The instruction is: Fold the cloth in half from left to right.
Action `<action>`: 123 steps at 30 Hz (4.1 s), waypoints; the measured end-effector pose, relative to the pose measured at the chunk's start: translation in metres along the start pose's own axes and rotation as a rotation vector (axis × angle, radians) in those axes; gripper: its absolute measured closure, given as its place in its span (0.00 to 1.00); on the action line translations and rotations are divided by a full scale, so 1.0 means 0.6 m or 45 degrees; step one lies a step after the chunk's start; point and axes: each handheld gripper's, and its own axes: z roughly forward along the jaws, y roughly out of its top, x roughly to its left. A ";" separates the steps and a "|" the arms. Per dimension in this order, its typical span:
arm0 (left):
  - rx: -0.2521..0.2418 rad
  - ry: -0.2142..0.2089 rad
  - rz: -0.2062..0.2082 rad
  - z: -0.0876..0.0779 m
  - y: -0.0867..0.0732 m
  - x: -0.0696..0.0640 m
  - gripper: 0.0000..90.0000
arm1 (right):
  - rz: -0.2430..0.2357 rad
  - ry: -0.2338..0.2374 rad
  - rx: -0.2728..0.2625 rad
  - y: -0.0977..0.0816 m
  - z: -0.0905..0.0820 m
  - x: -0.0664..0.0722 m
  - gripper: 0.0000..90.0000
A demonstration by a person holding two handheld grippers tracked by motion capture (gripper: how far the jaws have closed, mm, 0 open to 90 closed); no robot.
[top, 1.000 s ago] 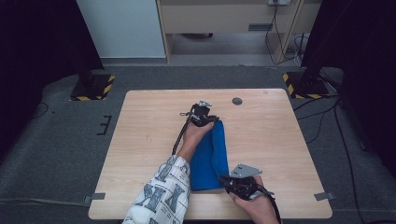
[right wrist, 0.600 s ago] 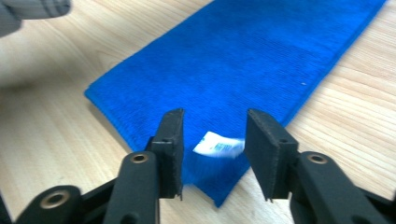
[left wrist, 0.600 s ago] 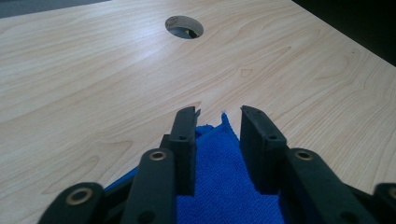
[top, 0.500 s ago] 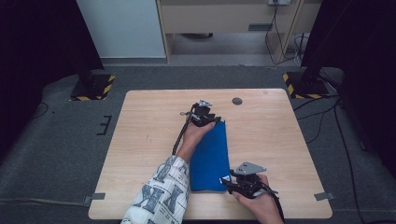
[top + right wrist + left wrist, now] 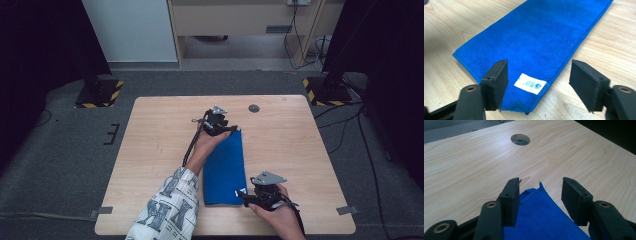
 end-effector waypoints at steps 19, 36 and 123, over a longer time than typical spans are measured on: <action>0.020 0.027 0.054 -0.033 -0.012 -0.009 0.26 | 0.015 -0.023 -0.021 0.006 0.006 -0.011 0.20; 0.037 0.064 0.054 -0.100 -0.046 0.000 0.14 | -0.022 -0.031 -0.048 0.036 0.029 -0.023 0.19; 0.032 0.169 -0.039 -0.114 -0.083 0.096 0.19 | -0.005 -0.083 0.047 0.242 0.188 -0.210 0.60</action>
